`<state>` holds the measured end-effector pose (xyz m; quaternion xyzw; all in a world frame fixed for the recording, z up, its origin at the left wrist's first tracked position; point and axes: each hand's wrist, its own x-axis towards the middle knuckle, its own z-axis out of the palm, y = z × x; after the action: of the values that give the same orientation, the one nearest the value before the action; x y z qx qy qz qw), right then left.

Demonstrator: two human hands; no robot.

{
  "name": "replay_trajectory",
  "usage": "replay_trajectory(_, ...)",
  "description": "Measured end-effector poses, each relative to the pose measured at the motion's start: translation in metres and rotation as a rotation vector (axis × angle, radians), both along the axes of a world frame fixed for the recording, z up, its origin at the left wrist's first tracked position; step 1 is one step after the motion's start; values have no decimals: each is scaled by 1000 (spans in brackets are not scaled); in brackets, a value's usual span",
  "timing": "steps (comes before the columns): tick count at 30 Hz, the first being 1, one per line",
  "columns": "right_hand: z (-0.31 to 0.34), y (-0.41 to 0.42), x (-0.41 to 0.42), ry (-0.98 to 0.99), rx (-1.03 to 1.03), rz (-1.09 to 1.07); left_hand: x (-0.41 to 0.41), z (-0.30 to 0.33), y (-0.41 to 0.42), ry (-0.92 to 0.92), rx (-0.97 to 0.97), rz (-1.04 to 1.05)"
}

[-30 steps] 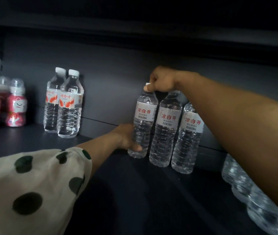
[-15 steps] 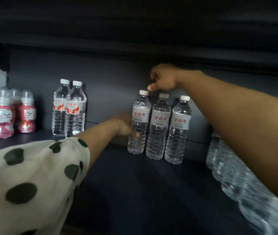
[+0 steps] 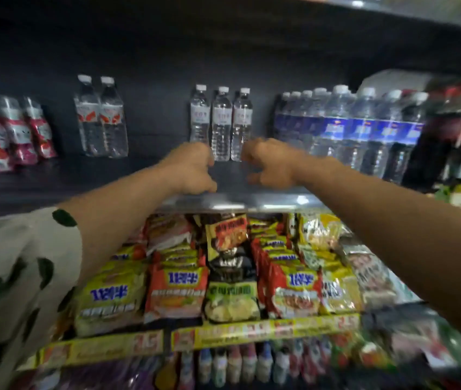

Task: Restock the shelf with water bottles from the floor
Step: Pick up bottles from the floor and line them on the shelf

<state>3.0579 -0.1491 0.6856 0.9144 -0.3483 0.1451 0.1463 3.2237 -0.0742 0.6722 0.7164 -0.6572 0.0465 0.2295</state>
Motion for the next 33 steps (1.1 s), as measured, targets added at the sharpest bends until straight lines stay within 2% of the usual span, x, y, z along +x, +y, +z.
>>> replay_trajectory(5,-98,58,-38,33,97,-9,-39,-76,52,31,90,-95)
replay_trajectory(10,-218,84,-68,98,288,-52,-72,-192,62,-10,316,-173)
replay_trajectory(16,-386,90,-89,208,615,-114,-108,-371,53,64,634,-265)
replay_trajectory(27,-764,118,-120,316,1061,-356,-137,-741,75,187,922,-261)
replay_trajectory(33,-944,183,-138,393,1190,-490,-154,-892,118,50,1007,-284)
